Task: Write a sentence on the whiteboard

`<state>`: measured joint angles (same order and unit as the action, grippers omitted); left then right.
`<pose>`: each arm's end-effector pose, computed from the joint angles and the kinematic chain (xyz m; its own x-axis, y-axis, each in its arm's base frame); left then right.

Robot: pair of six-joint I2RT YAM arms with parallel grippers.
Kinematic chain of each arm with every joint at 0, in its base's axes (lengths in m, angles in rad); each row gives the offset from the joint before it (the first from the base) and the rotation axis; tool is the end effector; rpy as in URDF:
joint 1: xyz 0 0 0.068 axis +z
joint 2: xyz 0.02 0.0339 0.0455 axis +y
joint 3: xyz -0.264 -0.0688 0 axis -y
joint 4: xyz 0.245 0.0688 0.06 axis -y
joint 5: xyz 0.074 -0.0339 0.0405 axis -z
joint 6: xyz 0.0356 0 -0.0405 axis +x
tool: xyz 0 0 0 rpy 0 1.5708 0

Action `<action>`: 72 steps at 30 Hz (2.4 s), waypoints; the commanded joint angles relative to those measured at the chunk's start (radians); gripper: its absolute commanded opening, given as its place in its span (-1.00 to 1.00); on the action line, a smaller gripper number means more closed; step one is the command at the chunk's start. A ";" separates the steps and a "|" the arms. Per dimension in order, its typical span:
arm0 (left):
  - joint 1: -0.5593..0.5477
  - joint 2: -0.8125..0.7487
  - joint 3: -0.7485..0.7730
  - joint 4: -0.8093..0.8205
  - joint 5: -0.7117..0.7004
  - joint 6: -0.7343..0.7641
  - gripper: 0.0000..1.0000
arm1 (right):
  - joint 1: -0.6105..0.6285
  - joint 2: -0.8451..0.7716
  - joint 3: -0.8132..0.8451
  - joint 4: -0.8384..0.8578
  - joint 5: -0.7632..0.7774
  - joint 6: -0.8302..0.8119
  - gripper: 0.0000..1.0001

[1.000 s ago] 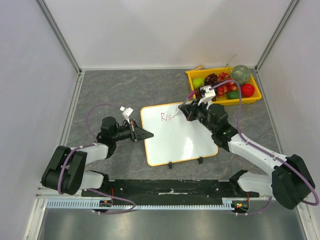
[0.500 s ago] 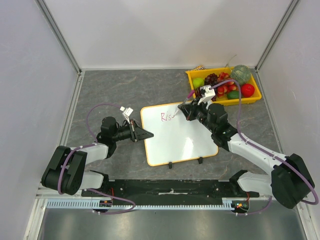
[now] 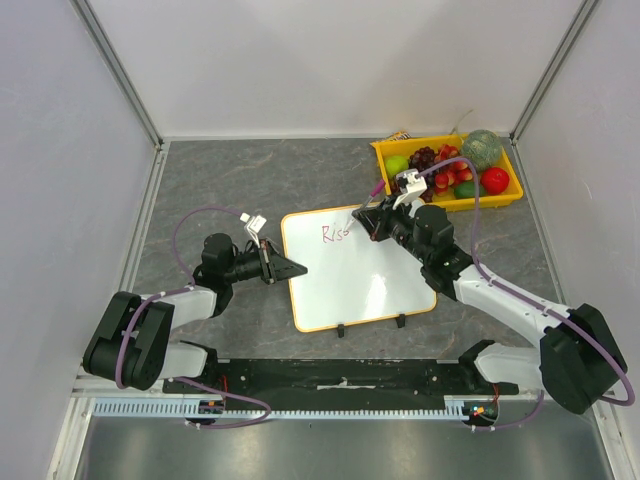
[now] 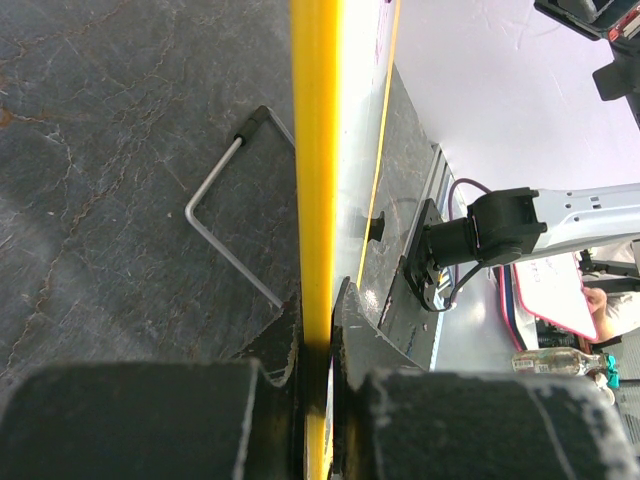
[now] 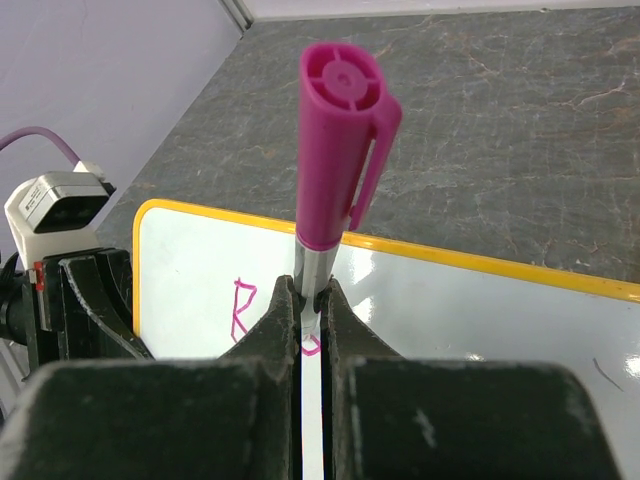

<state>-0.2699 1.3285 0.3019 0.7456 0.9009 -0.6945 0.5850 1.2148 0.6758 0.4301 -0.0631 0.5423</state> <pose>0.2115 -0.0875 0.1646 -0.7759 -0.1977 -0.5991 0.5139 0.3528 -0.7819 0.2305 0.1553 0.2748 -0.3890 0.3602 -0.8479 -0.4700 0.7140 0.5189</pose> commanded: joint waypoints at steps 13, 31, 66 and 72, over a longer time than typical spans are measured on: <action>0.001 0.028 -0.010 -0.124 -0.172 0.181 -0.96 | -0.005 -0.004 -0.015 -0.033 -0.034 -0.036 -1.00; 0.001 0.028 -0.012 -0.123 -0.175 0.182 -0.96 | -0.005 -0.035 -0.058 -0.062 0.012 -0.056 -1.00; 0.001 0.029 -0.010 -0.126 -0.177 0.181 -0.96 | -0.007 -0.107 0.027 -0.079 0.078 -0.016 -1.00; 0.000 0.024 -0.012 -0.124 -0.175 0.182 -0.96 | -0.011 -0.092 0.031 -0.082 0.094 -0.030 -1.00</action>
<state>-0.2699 1.3277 0.3019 0.7494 0.9016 -0.6937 0.5819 1.1282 0.6628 0.3332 0.0013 0.5259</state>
